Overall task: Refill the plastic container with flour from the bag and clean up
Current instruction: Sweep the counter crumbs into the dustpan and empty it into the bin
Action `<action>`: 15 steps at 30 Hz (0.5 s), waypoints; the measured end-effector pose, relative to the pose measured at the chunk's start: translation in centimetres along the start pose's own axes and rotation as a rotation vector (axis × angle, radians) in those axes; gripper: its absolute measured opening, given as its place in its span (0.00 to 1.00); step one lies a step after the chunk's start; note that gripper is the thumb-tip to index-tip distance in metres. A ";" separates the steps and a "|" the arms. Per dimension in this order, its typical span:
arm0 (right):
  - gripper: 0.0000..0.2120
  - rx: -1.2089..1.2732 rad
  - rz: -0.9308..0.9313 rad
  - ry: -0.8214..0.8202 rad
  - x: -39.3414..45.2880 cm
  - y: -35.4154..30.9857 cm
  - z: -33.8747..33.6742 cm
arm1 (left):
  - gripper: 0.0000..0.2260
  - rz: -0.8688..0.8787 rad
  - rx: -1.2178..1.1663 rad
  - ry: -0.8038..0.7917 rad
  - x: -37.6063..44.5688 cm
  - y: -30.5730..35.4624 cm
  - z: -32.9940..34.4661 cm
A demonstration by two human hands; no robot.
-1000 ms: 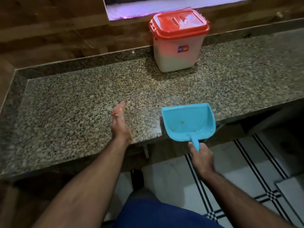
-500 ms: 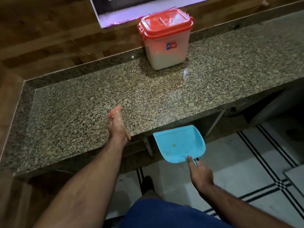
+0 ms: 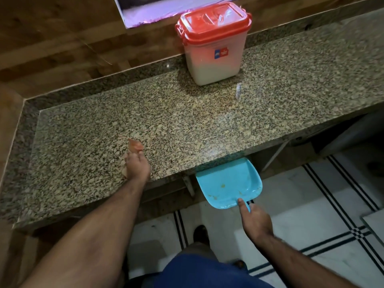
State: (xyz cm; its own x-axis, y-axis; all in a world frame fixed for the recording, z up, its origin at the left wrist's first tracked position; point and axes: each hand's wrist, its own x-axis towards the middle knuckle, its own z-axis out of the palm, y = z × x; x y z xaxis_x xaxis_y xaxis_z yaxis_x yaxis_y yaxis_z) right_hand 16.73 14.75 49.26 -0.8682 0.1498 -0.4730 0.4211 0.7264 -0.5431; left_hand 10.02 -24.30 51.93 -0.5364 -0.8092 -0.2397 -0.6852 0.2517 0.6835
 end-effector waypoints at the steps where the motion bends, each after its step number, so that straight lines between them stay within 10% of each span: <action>1: 0.28 -0.011 -0.001 -0.008 0.2 -0.3 0.1 | 0.20 0.008 0.140 -0.043 0.1 -0.1 1.3; 5: 0.27 -0.044 -0.001 -0.025 1.0 -2.0 -0.5 | 0.22 0.205 0.383 -0.188 -1.7 3.1 7.2; 11: 0.30 -0.065 0.039 0.006 2.9 -3.6 -0.6 | 0.14 0.327 -0.150 -0.717 -9.5 11.7 13.5; 15: 0.32 -0.110 0.033 0.031 3.9 -3.6 -0.9 | 0.19 0.079 -0.266 -0.819 -11.3 14.3 13.7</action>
State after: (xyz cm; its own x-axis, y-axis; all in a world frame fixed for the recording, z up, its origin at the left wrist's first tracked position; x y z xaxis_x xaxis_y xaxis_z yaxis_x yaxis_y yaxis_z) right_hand 11.56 13.33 50.00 -0.8629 0.1941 -0.4666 0.4196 0.7898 -0.4475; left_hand -0.42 -4.29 54.98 -0.8338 -0.1313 -0.5363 -0.5478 0.0760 0.8331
